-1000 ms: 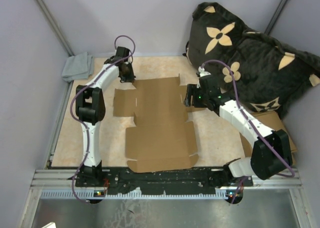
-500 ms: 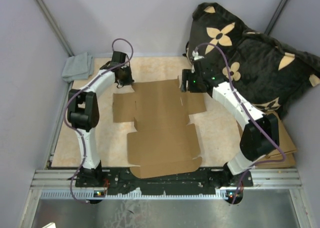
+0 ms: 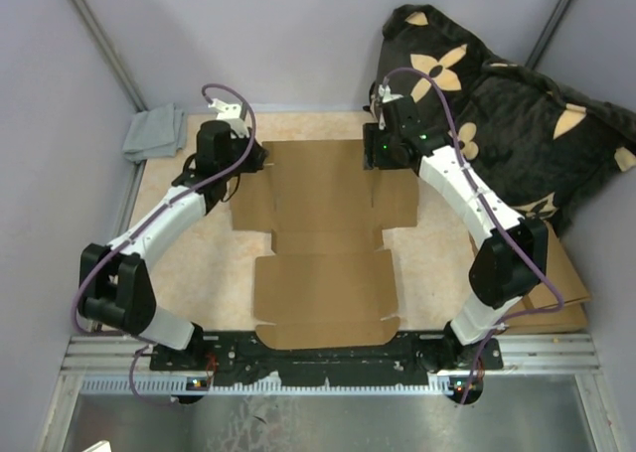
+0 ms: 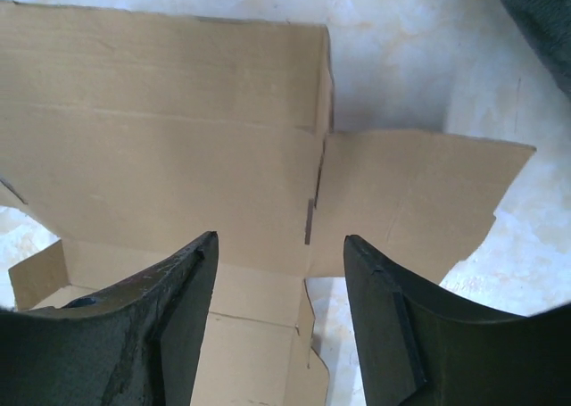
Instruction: Fold the paper box
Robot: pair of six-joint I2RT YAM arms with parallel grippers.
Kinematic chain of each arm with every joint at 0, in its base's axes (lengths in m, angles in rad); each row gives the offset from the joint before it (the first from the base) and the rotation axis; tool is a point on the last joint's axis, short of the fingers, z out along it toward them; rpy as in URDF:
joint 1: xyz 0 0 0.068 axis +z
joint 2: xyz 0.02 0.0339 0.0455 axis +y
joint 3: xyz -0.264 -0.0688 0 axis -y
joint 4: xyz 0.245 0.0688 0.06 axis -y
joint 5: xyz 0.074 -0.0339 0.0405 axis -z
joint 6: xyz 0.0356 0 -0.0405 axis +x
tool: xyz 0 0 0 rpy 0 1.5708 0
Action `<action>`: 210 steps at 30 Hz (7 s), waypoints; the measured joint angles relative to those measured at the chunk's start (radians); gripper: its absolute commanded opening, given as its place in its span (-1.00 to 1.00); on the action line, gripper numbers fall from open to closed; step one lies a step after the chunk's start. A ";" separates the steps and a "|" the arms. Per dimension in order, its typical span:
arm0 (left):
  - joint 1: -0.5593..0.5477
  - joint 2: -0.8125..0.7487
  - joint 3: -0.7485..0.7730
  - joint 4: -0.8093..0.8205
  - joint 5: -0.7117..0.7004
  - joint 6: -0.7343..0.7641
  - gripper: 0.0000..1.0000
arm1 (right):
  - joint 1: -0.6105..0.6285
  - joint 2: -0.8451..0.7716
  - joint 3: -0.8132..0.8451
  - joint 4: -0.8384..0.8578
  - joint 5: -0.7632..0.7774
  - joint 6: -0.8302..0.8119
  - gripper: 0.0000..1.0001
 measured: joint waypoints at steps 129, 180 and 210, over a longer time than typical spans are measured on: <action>-0.197 -0.387 -0.435 0.013 -0.380 -0.048 -1.00 | 0.104 -0.446 -0.558 0.376 0.216 0.073 0.25; -0.203 -0.192 -0.527 0.615 -0.653 0.013 -1.00 | -0.284 -0.245 -0.800 0.650 -0.196 0.064 0.34; -0.203 -0.158 -0.551 0.581 -0.658 -0.021 -1.00 | -0.144 -0.237 -0.778 0.749 -0.664 -0.087 0.45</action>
